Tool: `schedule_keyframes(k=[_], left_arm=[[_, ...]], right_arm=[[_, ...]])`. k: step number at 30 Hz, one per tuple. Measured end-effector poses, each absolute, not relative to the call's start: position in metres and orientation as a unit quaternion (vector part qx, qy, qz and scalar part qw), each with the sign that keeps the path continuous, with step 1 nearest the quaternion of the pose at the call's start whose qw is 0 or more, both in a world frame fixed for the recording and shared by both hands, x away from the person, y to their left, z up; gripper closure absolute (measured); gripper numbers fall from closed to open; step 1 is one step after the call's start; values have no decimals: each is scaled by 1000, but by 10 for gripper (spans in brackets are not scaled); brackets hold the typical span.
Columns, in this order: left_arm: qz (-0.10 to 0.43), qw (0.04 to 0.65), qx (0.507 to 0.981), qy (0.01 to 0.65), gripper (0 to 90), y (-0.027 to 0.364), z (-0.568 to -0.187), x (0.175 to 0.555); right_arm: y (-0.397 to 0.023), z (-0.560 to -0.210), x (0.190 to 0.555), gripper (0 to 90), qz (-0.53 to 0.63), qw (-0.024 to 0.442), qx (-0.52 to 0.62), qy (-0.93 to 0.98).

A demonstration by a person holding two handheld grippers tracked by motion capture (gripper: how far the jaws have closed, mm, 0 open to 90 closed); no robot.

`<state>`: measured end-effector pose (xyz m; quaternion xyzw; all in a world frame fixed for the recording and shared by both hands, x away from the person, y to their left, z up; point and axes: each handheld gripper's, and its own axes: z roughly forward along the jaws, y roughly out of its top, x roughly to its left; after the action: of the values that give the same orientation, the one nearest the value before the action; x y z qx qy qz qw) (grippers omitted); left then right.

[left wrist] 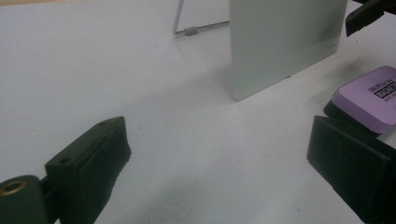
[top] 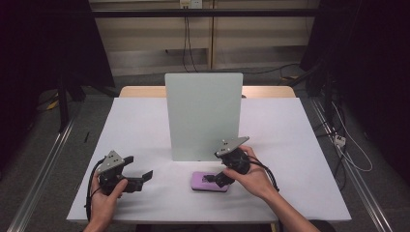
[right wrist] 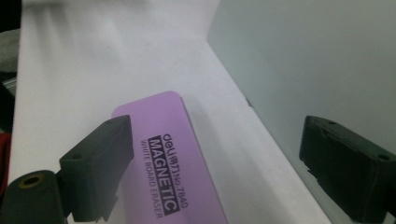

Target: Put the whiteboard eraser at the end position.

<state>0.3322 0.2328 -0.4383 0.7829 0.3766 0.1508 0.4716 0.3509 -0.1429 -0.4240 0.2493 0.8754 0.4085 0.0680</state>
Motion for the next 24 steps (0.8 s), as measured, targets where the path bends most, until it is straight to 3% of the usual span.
schedule_keyframes(k=[24], left_arm=[[154, 471, 779, 385, 54, 233, -438, 331]], right_arm=[[-192, -434, 332, 90, 428, 120, 353, 823]])
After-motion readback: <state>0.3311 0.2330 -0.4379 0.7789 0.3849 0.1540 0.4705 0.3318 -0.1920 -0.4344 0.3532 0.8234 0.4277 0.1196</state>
